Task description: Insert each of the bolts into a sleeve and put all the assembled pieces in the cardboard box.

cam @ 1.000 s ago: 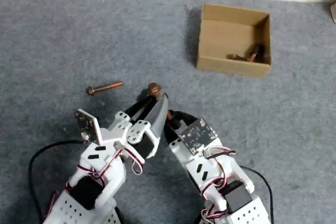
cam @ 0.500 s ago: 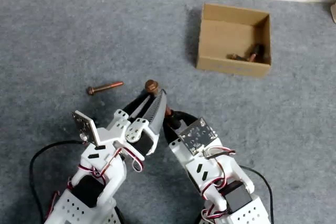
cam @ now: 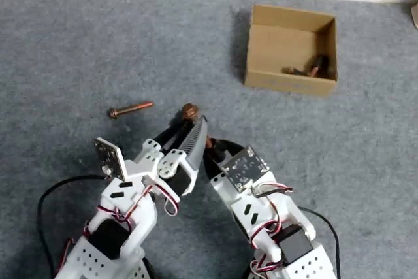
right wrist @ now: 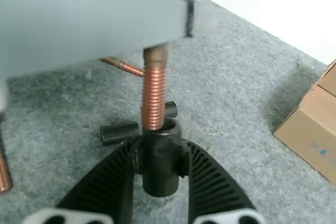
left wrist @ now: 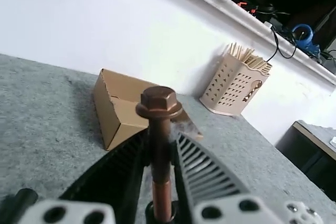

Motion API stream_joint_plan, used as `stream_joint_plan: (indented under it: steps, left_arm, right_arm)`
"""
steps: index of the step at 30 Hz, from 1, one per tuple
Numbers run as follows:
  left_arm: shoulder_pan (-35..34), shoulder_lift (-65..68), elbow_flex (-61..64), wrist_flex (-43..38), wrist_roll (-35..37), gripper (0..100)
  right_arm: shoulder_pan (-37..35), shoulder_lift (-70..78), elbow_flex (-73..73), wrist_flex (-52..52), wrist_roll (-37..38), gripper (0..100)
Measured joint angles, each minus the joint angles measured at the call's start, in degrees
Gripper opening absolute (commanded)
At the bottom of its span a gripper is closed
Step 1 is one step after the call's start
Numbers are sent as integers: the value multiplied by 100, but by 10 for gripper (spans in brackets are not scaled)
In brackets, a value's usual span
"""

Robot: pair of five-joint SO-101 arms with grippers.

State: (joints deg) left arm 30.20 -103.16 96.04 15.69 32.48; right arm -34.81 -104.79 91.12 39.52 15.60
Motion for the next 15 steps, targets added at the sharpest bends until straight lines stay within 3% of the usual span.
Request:
stream_joint_plan:
  steps: [15]
  left_arm:
    - [9, 18, 0, 79, -9, 6]
  right_arm:
    - [-290, 0, -141, 18, -9, 5]
